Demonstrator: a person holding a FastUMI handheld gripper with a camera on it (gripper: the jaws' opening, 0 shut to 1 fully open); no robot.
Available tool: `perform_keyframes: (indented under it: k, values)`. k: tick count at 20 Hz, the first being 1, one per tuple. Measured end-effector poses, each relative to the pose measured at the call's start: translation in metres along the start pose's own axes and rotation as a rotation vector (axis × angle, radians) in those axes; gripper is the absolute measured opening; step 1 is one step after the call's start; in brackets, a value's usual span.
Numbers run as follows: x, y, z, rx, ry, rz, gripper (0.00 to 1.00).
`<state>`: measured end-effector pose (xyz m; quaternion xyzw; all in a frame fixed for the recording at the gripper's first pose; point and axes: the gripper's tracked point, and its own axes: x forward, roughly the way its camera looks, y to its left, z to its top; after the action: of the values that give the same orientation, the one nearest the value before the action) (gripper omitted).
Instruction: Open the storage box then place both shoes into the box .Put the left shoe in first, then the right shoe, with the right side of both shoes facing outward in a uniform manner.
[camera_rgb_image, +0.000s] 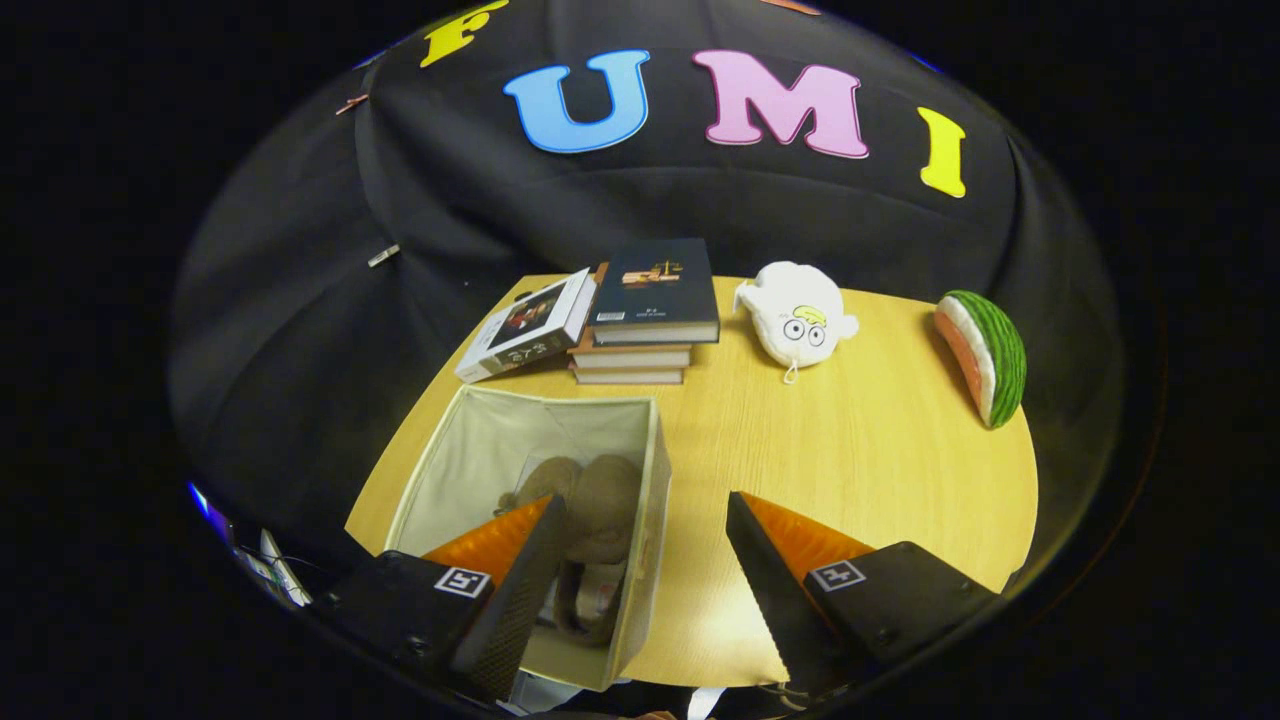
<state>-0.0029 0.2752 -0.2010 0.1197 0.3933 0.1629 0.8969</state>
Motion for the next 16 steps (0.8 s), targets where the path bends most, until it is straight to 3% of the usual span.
perform_keyframes:
  k: [10, 16]
  values:
    - [-0.06, -0.153, 0.07, -0.013, -0.253, -0.2, 0.99]
    - [-0.107, -0.223, 0.103, -0.044, -0.397, -0.238, 0.99]
